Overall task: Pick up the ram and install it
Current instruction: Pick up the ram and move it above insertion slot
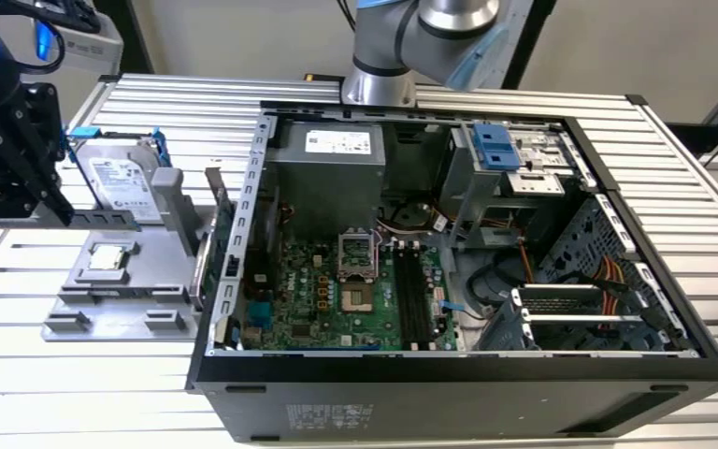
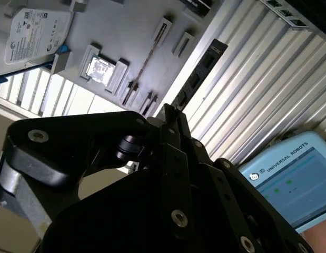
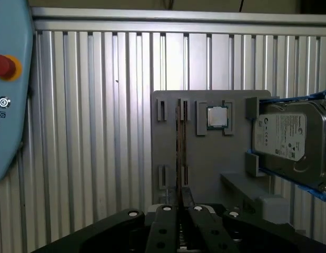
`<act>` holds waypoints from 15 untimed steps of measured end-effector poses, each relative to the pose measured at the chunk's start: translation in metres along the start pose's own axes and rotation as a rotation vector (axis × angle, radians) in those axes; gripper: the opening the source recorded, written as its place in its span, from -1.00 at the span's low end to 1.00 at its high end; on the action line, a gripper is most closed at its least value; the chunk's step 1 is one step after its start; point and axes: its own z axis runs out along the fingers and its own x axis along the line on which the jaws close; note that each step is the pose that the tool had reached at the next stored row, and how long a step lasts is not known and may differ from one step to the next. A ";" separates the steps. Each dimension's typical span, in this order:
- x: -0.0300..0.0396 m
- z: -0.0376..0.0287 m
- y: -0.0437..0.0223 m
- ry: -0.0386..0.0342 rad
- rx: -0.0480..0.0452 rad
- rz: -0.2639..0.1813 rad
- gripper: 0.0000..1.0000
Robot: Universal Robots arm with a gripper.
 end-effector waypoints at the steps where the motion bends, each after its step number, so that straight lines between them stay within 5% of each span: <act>1: 0.0000 0.0000 -0.0020 0.0000 -0.0001 0.000 -1.00; 4: -0.0001 0.0000 -0.0070 -0.0001 -0.0004 0.000 -1.00; 15: -0.0007 -0.0059 -0.0070 -0.0001 -0.0004 0.000 -1.00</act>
